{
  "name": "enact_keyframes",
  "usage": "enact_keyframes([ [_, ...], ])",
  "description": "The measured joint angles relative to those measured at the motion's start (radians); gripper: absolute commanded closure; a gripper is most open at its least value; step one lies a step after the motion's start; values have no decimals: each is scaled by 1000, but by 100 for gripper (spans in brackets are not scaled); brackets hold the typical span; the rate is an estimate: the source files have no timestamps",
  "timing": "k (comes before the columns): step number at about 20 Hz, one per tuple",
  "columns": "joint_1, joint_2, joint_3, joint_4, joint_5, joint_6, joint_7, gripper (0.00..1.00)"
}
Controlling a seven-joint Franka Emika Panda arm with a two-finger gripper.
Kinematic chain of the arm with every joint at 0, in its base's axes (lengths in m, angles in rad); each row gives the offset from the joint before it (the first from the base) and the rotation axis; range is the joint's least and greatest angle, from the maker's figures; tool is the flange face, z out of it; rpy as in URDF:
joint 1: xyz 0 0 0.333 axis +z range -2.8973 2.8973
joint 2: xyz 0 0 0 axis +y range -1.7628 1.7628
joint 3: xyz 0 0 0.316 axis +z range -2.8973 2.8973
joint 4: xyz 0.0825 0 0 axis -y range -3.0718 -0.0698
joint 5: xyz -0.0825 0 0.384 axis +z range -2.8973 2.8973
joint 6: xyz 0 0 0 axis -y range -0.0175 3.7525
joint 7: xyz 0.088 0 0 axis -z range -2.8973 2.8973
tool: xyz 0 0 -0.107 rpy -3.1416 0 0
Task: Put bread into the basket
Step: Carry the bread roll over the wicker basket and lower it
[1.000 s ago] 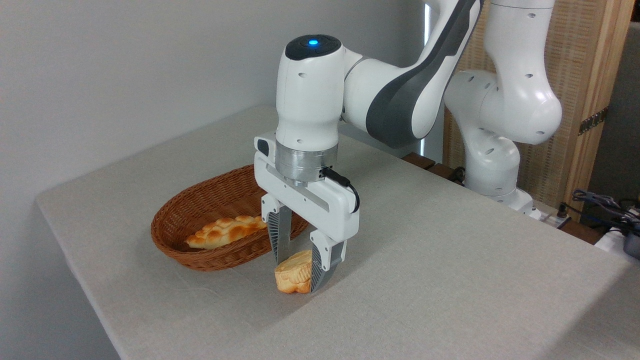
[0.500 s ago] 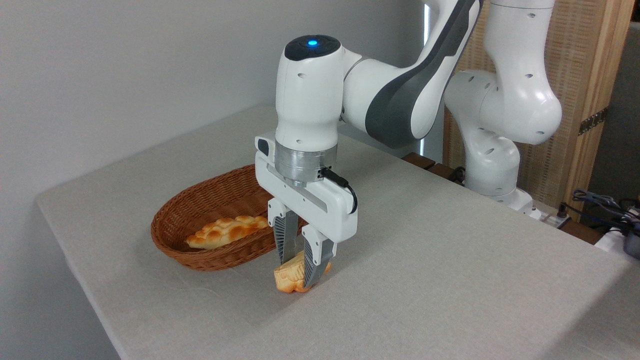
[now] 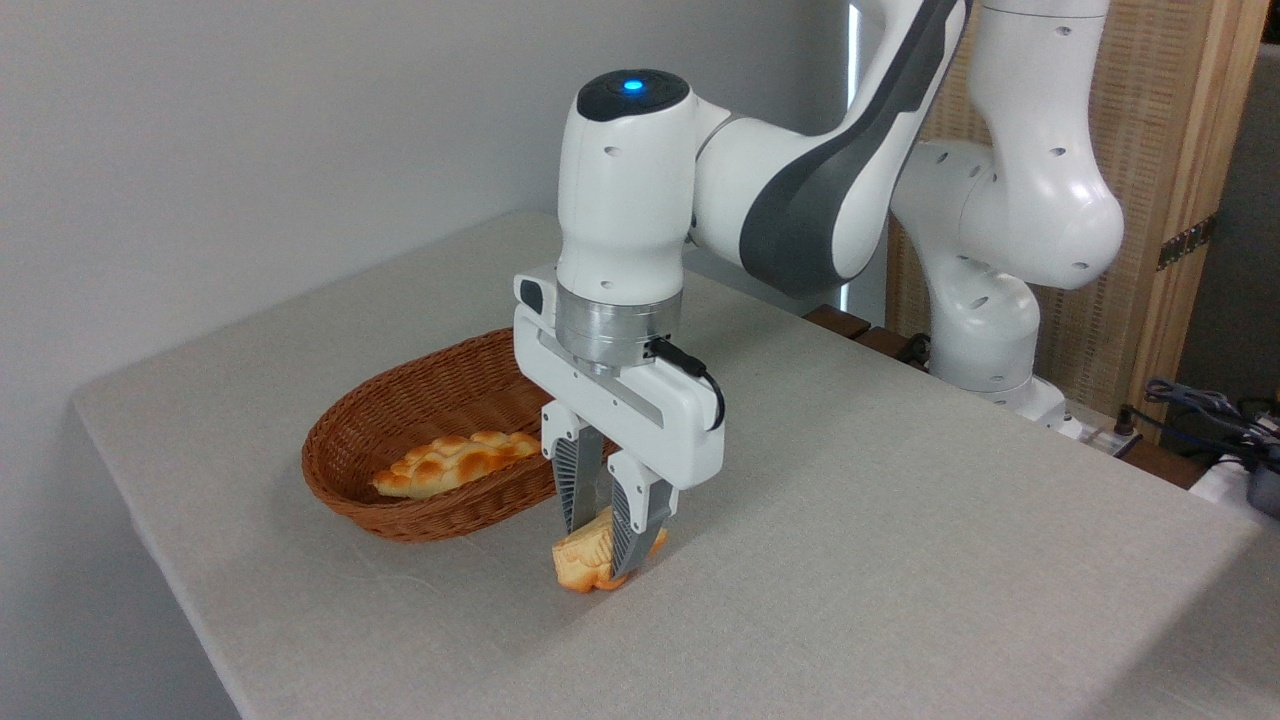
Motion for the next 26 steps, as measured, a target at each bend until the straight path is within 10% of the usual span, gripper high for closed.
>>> enact_keyframes([
  [9, 0, -8, 11, 17, 0, -10, 8, 65],
  [19, -4, -39, 20, 303, -81, -447, 8, 62],
  [26, -27, -11, -155, 356, -93, -534, -20, 51],
])
